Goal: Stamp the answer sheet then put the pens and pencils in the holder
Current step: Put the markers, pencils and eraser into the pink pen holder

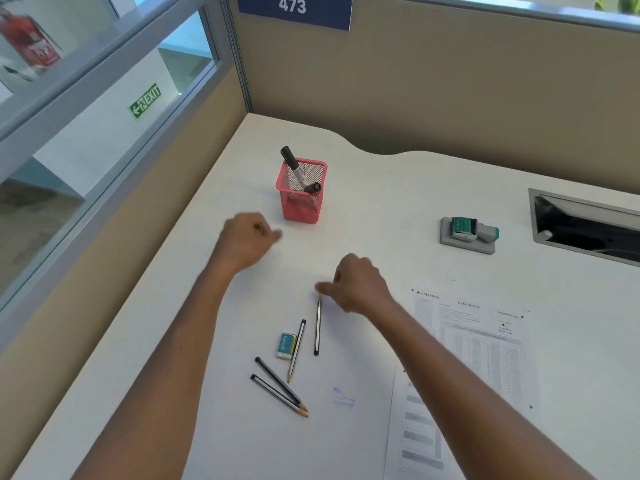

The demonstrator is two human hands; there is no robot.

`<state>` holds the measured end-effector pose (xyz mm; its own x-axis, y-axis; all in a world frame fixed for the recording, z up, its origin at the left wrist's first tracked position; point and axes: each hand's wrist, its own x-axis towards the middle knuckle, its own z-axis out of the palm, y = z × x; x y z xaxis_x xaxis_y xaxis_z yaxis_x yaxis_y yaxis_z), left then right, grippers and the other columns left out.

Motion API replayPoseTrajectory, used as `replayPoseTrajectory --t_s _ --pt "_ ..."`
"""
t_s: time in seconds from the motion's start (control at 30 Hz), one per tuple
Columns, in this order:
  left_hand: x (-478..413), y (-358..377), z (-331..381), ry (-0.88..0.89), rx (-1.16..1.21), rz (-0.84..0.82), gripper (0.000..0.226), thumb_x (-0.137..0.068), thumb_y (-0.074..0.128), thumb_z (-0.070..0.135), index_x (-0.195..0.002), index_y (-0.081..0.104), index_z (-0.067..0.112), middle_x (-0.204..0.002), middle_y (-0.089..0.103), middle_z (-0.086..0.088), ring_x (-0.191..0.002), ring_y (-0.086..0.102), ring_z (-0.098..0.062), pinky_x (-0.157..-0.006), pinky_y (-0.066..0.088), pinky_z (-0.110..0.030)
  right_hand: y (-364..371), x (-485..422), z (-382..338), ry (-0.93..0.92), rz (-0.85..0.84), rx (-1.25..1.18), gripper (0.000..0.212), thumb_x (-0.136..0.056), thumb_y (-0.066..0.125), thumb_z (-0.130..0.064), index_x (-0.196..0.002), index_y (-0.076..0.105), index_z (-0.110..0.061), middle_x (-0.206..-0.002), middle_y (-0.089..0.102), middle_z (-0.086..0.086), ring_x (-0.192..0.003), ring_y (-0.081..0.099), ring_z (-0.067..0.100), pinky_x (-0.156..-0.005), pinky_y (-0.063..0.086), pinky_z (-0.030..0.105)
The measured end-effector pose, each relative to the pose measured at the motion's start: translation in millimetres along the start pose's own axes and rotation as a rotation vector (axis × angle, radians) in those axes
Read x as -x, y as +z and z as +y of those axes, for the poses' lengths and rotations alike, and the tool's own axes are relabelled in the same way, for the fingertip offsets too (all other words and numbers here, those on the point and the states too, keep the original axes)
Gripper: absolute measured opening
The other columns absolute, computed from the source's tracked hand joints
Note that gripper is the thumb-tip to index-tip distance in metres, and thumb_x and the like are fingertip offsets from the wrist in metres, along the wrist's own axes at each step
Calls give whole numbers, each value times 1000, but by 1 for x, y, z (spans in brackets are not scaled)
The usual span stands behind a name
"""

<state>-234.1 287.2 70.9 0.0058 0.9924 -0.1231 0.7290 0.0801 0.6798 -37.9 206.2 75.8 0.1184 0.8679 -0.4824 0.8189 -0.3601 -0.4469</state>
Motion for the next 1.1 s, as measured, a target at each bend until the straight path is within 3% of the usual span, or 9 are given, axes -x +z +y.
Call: replayPoseTrajectory --t_s 0.1,0.17,0.27,0.47,0.63,0.8,0.9,1.03,1.1 --pt "41 9 -6 -15 -254 -294 34 -73 78 48 -64 63 19 -68 64 4 -73 65 -20 -70 53 -31 14 16 -9 -53 -20 133 32 -87 68 -33 -101 52 -10 -107 56 11 -103 58 33 -72 39 31" --pt "66 19 -4 -17 -375 -385 39 -67 77 58 -68 63 22 -77 65 4 -75 63 -18 -68 52 -31 20 21 -12 -81 17 155 20 -87 63 -16 -91 45 -10 -93 48 8 -98 57 33 -70 37 31" --pt "90 36 2 3 -452 -428 41 -67 77 57 -74 60 21 -82 63 4 -76 62 -18 -60 44 -28 23 22 -9 -54 14 85 25 -85 60 -11 -74 38 -11 -74 37 1 -80 50 30 -64 38 31" --pt "95 45 12 10 -404 -414 27 -75 78 36 -73 57 19 -85 63 -2 -77 63 -21 -68 53 -33 -22 25 -5 -154 247 -404 13 -72 67 -12 -70 64 1 -66 70 18 -64 70 34 -62 60 48" --pt "93 43 15 -31 -251 -441 18 -80 73 24 -77 68 6 -79 71 -6 -74 68 -21 -72 59 -36 -75 14 -22 -330 489 -726 6 -78 65 -2 -78 64 4 -64 71 15 -57 72 26 -58 61 48" --pt "91 30 19 -130 28 -347 19 -82 67 17 -79 69 -1 -75 72 -9 -56 60 -12 -56 48 -22 -95 -22 -44 -453 695 -773 7 -84 68 -11 -78 66 -6 -73 70 2 -63 69 15 -61 59 39" --pt "91 21 18 -175 224 -304 15 -84 67 14 -80 68 -1 -72 72 -9 -55 64 -12 -55 44 -20 -95 -46 -55 -483 704 -753 5 -82 71 -13 -79 70 -9 -85 70 4 -72 62 11 -74 56 35" --pt "84 8 14 -213 546 -208 11 -86 66 6 -83 68 -5 -72 70 -14 -62 68 -19 -63 50 -30 -85 -73 -62 -477 595 -655 4 -78 77 -17 -81 76 -15 -96 58 0 -85 54 8 -77 46 21" --pt "79 1 14 -230 692 -147 9 -87 64 3 -85 67 -5 -72 68 -14 -62 67 -20 -63 52 -30 -81 -86 -63 -470 525 -587 5 -79 78 -18 -83 77 -16 -98 55 0 -93 53 8 -81 43 22"
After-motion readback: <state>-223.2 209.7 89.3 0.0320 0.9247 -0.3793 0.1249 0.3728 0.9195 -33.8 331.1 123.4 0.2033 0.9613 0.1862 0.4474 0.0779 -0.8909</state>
